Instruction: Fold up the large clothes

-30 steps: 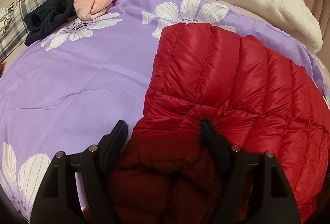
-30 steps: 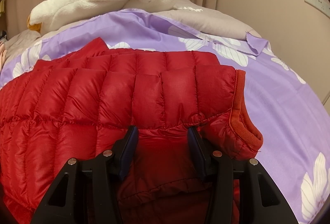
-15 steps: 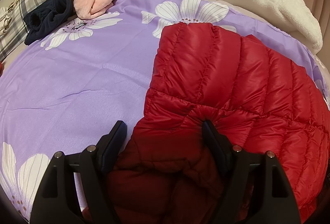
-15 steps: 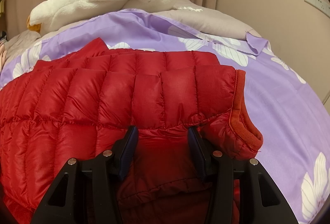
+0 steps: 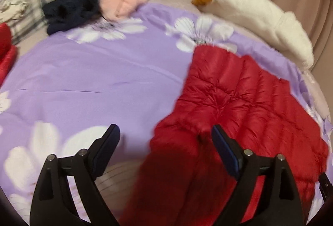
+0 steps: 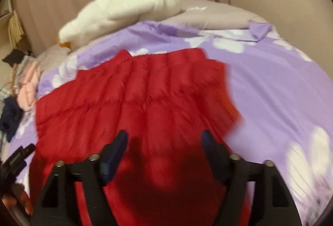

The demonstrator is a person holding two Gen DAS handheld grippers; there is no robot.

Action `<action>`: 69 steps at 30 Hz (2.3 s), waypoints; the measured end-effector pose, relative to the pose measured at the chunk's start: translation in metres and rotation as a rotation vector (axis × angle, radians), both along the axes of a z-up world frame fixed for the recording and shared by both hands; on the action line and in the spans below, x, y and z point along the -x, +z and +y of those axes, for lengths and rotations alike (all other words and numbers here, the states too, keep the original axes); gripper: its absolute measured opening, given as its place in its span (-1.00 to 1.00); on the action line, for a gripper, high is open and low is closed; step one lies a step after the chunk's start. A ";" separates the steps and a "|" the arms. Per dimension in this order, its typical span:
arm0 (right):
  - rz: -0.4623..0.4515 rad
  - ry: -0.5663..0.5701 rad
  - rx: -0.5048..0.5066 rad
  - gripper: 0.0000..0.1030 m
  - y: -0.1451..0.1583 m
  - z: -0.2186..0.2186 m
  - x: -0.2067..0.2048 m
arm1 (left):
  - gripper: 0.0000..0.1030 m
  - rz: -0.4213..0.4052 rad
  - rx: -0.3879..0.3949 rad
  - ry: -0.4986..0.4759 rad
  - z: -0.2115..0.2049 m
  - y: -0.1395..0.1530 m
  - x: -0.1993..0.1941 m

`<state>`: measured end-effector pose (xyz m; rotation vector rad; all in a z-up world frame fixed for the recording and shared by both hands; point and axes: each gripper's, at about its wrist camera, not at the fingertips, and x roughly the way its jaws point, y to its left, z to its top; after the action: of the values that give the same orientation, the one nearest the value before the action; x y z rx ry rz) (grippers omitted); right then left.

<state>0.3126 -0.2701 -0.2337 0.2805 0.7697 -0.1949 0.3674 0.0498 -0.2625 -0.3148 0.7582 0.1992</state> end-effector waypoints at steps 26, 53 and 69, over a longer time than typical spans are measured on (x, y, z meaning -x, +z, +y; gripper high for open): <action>0.004 -0.276 -0.373 0.91 -0.043 -0.010 0.210 | 0.98 0.029 0.581 -0.168 0.026 -0.046 0.235; -0.077 -0.152 -0.443 0.91 -0.057 0.009 0.178 | 0.91 -0.016 0.656 -0.278 -0.020 -0.054 0.194; -0.094 -0.193 -0.244 0.33 -0.059 0.017 0.152 | -0.58 0.019 0.870 -0.174 0.019 -0.094 0.161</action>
<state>0.1606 -0.2529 -0.2930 0.5927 0.6730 -0.2682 0.2066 0.0688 -0.3566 -1.0655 0.8568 -0.3104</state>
